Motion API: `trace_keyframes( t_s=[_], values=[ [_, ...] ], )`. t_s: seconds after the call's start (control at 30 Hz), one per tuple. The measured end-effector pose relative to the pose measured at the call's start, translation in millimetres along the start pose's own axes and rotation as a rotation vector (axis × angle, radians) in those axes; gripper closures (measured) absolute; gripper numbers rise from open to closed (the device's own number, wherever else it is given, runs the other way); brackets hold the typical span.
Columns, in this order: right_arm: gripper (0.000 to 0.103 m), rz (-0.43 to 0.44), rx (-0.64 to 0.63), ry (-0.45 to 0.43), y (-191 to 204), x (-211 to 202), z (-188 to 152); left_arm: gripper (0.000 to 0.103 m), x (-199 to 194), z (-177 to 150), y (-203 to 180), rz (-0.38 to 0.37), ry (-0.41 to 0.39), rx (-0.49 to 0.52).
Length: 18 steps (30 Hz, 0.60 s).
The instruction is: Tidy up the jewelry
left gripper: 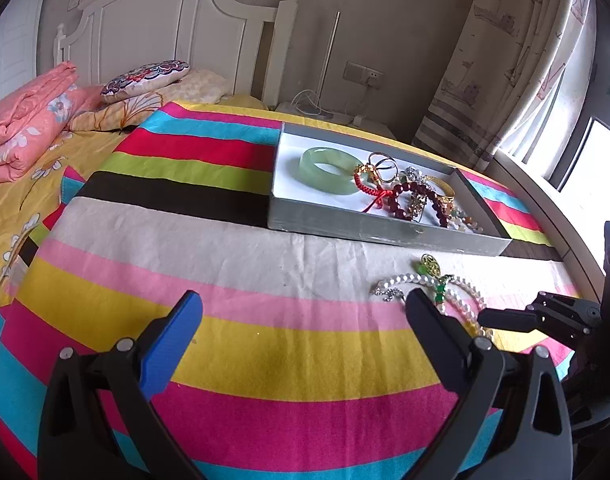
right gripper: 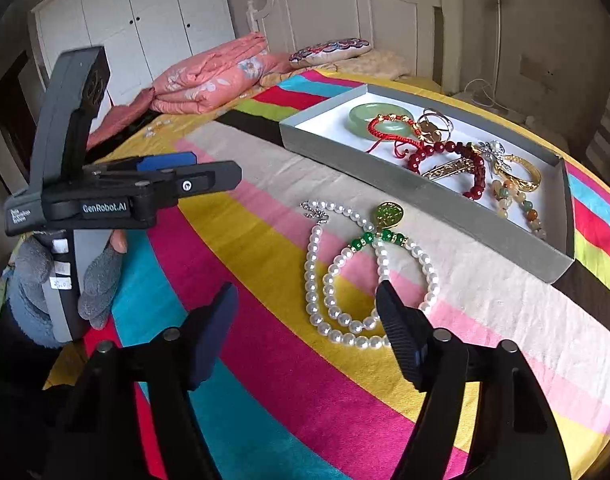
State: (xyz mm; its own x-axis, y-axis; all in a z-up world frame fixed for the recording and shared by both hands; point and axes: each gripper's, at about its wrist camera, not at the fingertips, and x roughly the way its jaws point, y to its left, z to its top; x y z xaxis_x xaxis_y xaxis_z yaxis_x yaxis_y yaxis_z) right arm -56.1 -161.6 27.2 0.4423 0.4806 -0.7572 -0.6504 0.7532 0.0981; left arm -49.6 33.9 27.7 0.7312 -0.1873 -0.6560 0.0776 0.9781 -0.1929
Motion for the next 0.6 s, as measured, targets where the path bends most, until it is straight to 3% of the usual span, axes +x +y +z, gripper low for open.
trace_keyframes(
  t_s=[0.13, 0.2, 0.27, 0.3, 0.43, 0.5, 0.6],
  values=[
    [0.055, -0.042, -0.081, 0.053, 14, 14, 5, 0.002, -1, 0, 0, -0.001, 0.000, -0.001],
    [0.081, -0.033, -0.100, 0.048, 18, 14, 6, 0.002, -1, 0, 0, -0.001, 0.002, 0.000],
    [0.090, 0.031, -0.076, 0.022, 19, 10, 4, 0.002, -1, 0, 0, -0.001, 0.000, -0.001],
    [0.099, 0.077, -0.052, -0.009, 16, 3, 2, 0.002, -1, 0, 0, -0.002, -0.001, -0.003],
    [0.101, 0.225, 0.159, -0.134, -20, -25, -6, 0.002, -6, 0, 5, -0.025, -0.027, -0.029],
    [0.101, 0.282, 0.260, -0.183, -42, -34, -9, 0.002, -7, -1, 8, -0.117, 0.005, -0.037],
    [0.101, 0.233, 0.323, -0.197, -64, -39, -11, 0.002, -9, -12, 4, -0.288, 0.109, -0.024]
  ],
)
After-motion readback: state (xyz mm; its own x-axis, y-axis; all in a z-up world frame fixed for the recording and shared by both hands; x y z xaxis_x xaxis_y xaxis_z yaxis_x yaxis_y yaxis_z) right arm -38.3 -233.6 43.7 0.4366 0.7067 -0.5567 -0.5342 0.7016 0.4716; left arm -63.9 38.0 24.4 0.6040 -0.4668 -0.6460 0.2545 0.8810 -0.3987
